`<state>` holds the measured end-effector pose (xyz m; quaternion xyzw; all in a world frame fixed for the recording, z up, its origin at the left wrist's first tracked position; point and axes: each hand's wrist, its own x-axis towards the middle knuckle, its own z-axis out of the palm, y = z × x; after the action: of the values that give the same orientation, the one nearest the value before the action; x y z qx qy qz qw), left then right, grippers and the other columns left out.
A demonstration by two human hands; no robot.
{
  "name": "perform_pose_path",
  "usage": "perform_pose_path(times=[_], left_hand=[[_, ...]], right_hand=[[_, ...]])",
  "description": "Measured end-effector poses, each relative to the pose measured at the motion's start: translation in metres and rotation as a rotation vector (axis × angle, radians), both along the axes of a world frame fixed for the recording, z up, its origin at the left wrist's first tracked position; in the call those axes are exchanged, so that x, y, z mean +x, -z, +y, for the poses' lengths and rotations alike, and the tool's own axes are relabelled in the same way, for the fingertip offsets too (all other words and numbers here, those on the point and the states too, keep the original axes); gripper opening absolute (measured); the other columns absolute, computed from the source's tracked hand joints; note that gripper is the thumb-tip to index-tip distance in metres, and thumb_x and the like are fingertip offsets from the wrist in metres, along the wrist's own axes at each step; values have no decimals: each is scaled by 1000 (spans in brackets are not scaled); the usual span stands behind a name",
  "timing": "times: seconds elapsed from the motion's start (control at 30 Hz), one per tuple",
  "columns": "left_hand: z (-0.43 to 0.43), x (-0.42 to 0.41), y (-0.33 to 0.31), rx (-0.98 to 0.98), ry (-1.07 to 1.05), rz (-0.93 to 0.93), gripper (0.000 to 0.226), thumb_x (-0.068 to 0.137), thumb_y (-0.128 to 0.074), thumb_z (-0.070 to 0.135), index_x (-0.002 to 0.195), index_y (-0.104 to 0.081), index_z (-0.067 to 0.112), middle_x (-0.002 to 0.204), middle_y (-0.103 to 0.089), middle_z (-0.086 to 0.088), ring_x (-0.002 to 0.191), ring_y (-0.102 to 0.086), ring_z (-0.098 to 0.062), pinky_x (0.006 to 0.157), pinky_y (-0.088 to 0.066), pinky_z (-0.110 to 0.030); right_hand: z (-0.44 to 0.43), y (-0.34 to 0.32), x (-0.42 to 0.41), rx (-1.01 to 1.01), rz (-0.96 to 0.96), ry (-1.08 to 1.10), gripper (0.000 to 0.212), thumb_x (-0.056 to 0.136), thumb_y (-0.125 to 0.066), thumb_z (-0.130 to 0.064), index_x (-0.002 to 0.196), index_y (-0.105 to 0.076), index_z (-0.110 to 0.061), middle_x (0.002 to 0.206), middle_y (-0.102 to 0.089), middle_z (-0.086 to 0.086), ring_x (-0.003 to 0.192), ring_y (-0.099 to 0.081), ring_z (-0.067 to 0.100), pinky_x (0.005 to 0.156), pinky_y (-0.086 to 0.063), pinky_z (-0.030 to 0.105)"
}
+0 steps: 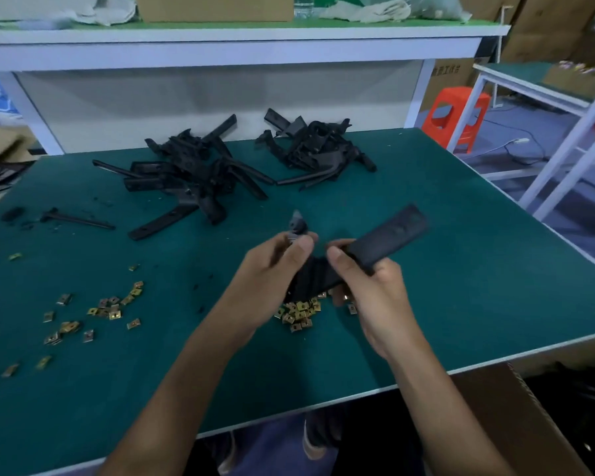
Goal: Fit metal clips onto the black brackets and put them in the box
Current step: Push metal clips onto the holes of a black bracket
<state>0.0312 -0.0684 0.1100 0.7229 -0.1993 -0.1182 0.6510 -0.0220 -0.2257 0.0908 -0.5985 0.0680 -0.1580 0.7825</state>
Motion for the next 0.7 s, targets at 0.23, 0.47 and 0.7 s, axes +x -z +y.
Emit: perform_pose_path(times=[0.23, 0.47, 0.7], left_hand=[[-35, -8, 51, 542, -33, -464, 21, 103, -52, 26, 112, -71, 24, 107, -72, 11, 92, -58, 2, 84, -43, -10], [-90, -14, 87, 832, 97, -722, 41, 104, -52, 29, 141, -55, 12, 120, -52, -8, 116, -46, -26, 97, -45, -37], [-68, -12, 94, 841, 71, -714, 22, 106, -44, 21, 120, -61, 19, 116, -53, 1, 108, -47, -17, 94, -42, -30]], right_hand=[[-68, 25, -9, 249, -23, 478, 5, 101, -63, -15, 100, -67, -13, 81, -71, -7, 72, -66, 7, 62, -57, 21], [-80, 73, -12, 221, 45, 673, 10, 102, -61, -14, 96, -69, -13, 90, -69, -1, 78, -67, 10, 60, -57, 22], [-78, 79, -13, 56, 58, 593, 11, 102, -61, -16, 96, -70, -12, 78, -70, -11, 73, -68, 8, 59, -57, 25]])
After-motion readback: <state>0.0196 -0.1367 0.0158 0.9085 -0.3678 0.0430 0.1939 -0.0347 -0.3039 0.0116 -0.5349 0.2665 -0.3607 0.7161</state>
